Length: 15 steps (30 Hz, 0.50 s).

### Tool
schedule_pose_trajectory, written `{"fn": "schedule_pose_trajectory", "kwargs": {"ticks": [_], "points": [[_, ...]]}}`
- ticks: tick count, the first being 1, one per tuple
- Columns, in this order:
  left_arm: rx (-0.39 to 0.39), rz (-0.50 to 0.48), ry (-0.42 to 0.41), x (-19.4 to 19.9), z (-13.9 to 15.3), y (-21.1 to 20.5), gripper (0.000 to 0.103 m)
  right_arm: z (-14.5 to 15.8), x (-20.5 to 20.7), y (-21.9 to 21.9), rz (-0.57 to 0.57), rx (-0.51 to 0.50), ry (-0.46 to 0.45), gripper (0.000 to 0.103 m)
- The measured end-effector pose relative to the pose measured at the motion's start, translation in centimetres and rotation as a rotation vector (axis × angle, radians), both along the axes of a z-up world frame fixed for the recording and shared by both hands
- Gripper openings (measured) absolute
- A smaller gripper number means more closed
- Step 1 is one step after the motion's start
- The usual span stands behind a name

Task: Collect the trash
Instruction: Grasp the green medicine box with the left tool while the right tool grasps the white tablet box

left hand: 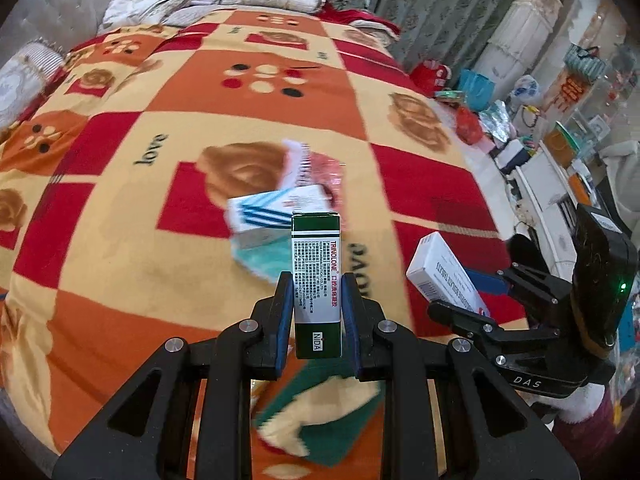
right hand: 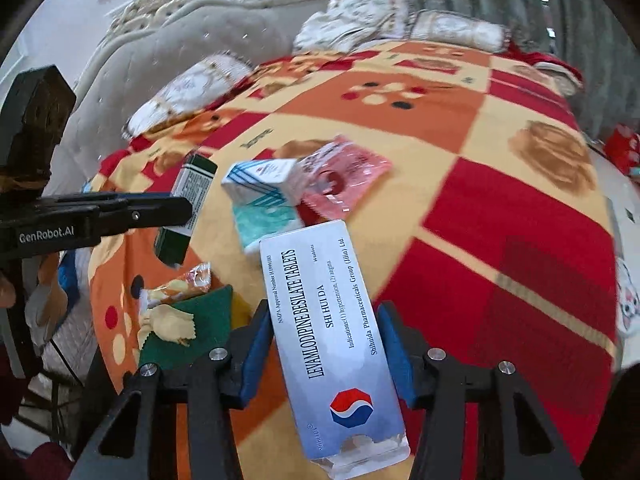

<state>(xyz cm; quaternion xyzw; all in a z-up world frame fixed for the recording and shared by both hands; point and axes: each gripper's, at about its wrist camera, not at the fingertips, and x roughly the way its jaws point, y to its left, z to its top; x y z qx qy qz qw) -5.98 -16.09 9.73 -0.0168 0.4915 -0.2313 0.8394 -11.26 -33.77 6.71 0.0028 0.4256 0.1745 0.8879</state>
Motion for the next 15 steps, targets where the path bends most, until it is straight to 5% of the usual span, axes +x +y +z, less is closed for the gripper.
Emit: {"fn": "schedule_pose_trajectory", "kwargs": {"ticks": [15], "points": [[0.004, -0.15, -0.021, -2.6, 0.8, -9.5, 0.021, 1.6, -4.9, -7.2, -0.172, 0.021, -0.047, 0.051]]}}
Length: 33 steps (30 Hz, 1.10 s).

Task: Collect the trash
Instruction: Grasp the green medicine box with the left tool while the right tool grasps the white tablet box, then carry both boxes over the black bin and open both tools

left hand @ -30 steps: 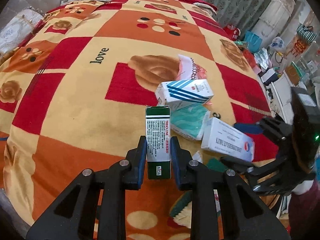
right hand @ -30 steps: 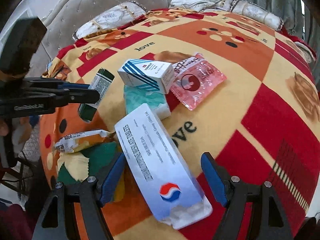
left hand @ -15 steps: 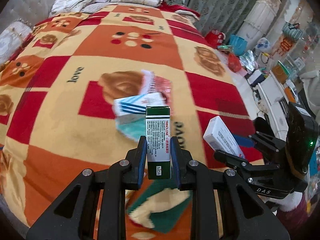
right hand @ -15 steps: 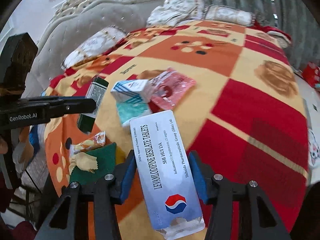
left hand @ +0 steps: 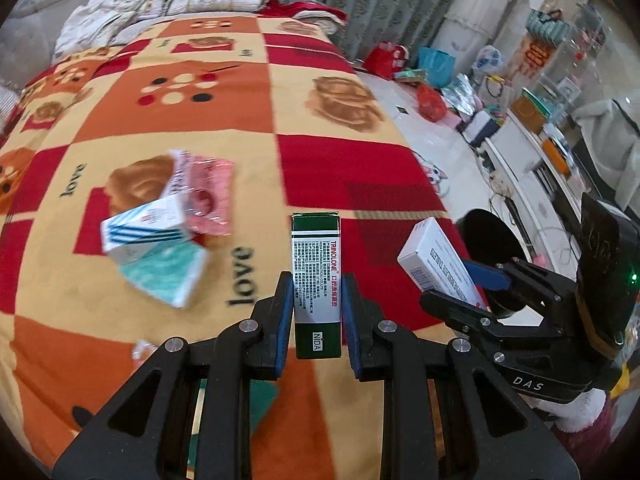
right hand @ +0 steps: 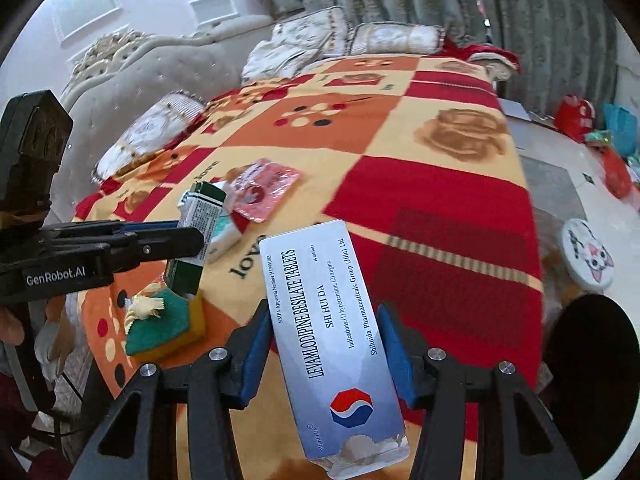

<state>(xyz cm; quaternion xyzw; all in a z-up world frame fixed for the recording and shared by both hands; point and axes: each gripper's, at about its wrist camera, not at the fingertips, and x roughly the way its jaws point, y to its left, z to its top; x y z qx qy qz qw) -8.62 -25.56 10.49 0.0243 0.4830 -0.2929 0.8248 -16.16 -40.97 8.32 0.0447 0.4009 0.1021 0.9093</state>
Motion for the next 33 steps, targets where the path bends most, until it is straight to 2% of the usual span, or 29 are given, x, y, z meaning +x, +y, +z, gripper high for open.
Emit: {"fn": "schedule_pose_trajectory", "kwargs": {"ticks": [18, 33], "points": [[-0.003, -0.173, -0.008, -2.5, 0.3, -11.0, 0.021, 1.4, -4.7, -10.7, -0.244, 0.019, -0.031, 0.051], [-0.008, -0.28, 0.021, -3.9, -0.6, -19.7, 0.021, 0.5, -7.3, -18.2, -0.416, 0.044, -0.009, 0.051]]}}
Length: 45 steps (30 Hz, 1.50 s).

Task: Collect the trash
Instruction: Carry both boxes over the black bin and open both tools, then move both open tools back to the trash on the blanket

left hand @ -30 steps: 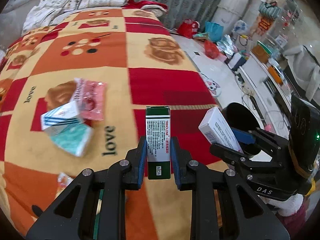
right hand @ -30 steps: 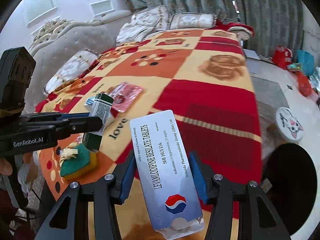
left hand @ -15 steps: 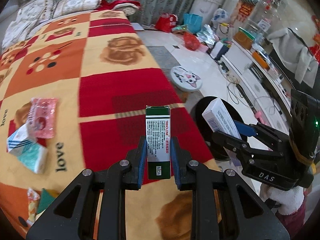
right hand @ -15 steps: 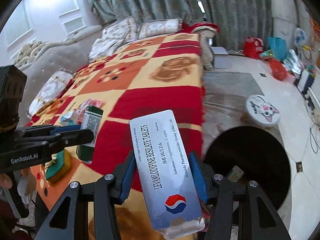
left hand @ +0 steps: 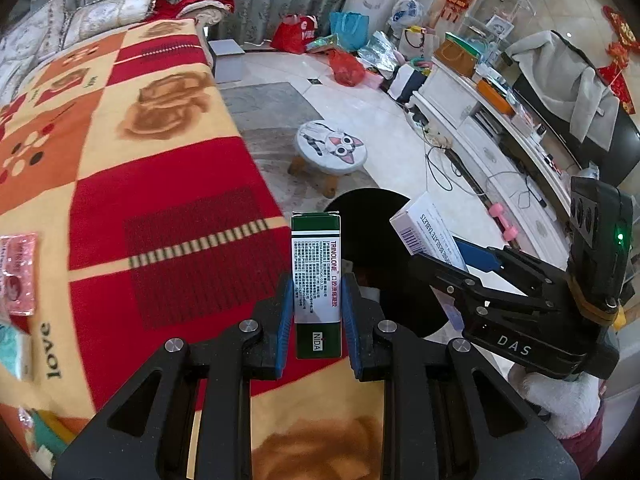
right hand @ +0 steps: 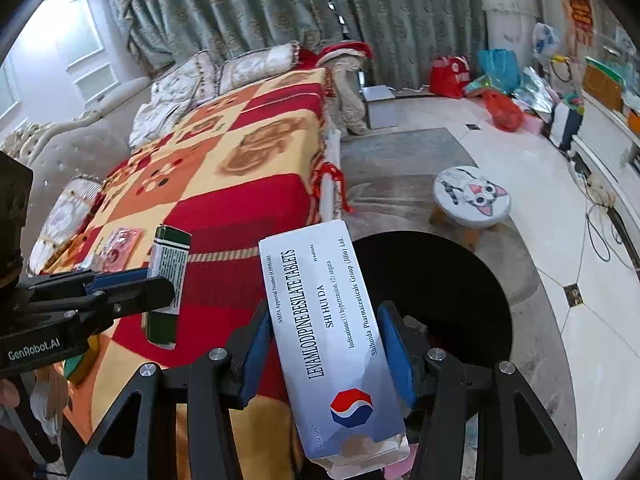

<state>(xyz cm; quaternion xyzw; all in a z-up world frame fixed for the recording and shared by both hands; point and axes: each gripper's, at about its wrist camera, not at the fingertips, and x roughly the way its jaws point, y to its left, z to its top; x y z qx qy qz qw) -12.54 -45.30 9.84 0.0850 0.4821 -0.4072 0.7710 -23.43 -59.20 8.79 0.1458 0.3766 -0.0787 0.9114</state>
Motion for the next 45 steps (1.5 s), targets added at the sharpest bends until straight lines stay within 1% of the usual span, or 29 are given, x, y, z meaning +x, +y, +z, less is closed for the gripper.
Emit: {"fn": "schedule_pose_trajectory", "kwargs": {"ticks": [12, 17, 18, 20, 21, 22, 24, 27, 28, 36, 40, 45], "points": [[-0.013, -0.036, 0.041, -0.2, -1.2, -3.4, 0.021, -1.3, -0.1, -3.4, -0.068, 0.028, 0.017, 0.051], [-0.036, -0.048, 0.053, -0.3, -1.4, -4.3, 0.022, -1.4, -0.2, -4.5, -0.096, 0.038, 0.018, 0.051], [-0.037, -0.05, 0.056, -0.3, -1.5, -4.5, 0.024, -1.4, -0.2, -4.6, -0.1, 0.04, 0.019, 0.051], [-0.048, -0.057, 0.062, -0.3, -1.5, -4.5, 0.037, -1.4, -0.3, -4.9, -0.112, 0.051, 0.019, 0.052], [-0.054, -0.058, 0.062, -0.3, -1.4, -4.5, 0.047, -1.4, -0.3, -5.0, -0.113, 0.057, 0.014, 0.052], [-0.057, -0.057, 0.06, -0.4, -1.3, -4.4, 0.048, -1.4, -0.3, -5.0, -0.113, 0.059, 0.011, 0.052], [-0.055, -0.054, 0.057, -0.4, -1.3, -4.3, 0.048, -1.4, -0.3, -4.9, -0.112, 0.051, 0.015, 0.053], [-0.049, -0.042, 0.054, -0.3, -1.1, -3.8, 0.048, -1.4, -0.2, -4.7, -0.109, 0.054, 0.016, 0.059], [-0.046, -0.036, 0.049, -0.4, -1.0, -3.6, 0.048, -1.4, -0.2, -4.5, -0.103, 0.054, 0.014, 0.059], [-0.022, 0.019, 0.006, 0.0, -0.4, -1.1, 0.048, -1.0, 0.0, -2.7, -0.07, 0.044, 0.012, 0.06], [-0.007, 0.051, -0.012, 0.1, -0.2, 0.4, 0.048, -0.7, 0.4, -1.0, -0.044, 0.036, 0.011, 0.06], [0.009, 0.099, -0.039, 0.9, 0.0, 3.2, 0.048, -0.4, 1.3, 1.4, -0.003, 0.028, 0.013, 0.06]]}}
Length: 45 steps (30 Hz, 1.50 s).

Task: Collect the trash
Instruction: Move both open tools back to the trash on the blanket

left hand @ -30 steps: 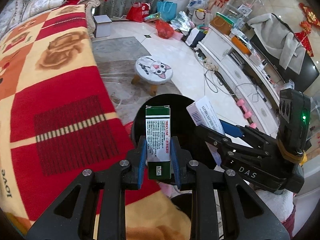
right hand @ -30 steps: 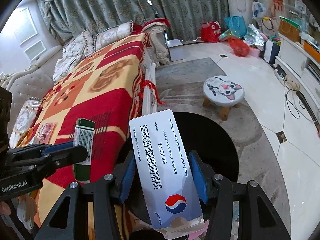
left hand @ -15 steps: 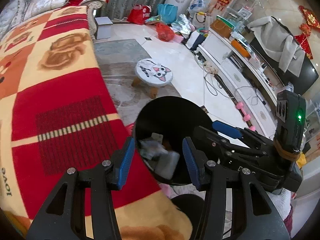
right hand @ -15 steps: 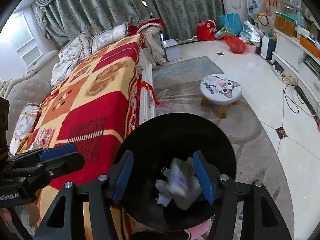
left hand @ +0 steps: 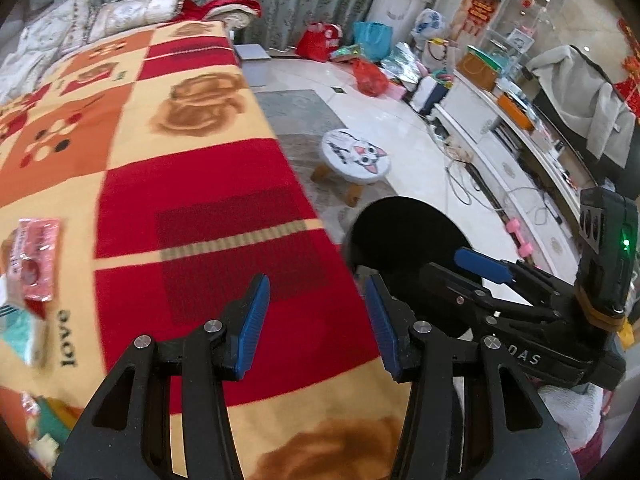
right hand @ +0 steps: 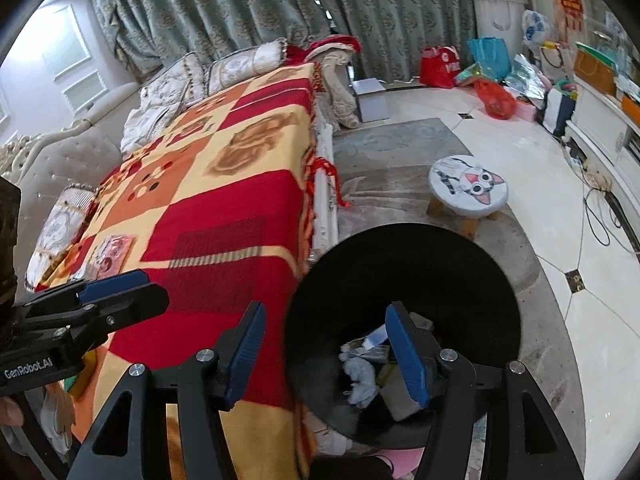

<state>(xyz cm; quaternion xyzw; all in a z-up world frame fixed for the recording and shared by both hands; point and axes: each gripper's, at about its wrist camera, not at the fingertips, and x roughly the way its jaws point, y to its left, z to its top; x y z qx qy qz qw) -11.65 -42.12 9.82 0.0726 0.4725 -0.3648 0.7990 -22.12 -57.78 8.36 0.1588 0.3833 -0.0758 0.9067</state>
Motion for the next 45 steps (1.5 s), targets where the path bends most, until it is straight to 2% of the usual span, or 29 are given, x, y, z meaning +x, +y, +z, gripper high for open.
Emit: {"fn": "schedule_pose_trajectory", "kwargs": {"ticks": [8, 21, 24, 28, 33, 41, 45], "points": [[0.03, 0.091, -0.02, 1.4, 0.4, 5.8, 0.048, 0.0, 2.2, 5.4, 0.122, -0.009, 0.001, 0.06], [0.087, 0.272, -0.034, 5.7, -0.1, 18.7, 0.049, -0.7, 6.5, 14.4, 0.329, 0.001, 0.034, 0.06], [0.08, 0.302, -0.03, 6.7, -0.3, 21.3, 0.055, -0.9, 7.2, 15.9, 0.36, -0.008, 0.046, 0.065], [0.05, 0.291, -0.024, 8.4, -0.3, 23.9, 0.063, -1.2, 8.0, 17.5, 0.395, -0.021, 0.062, 0.065], [0.101, 0.235, -0.064, 10.0, -0.8, 25.0, 0.064, -1.5, 9.0, 18.8, 0.412, -0.023, 0.075, 0.065], [0.191, 0.082, -0.107, 11.8, -2.6, 23.8, 0.064, -2.1, 10.9, 20.1, 0.431, -0.035, 0.108, 0.066], [0.237, 0.045, -0.148, 12.6, -3.1, 23.3, 0.064, -2.2, 12.5, 20.8, 0.439, -0.036, 0.115, 0.066]]}}
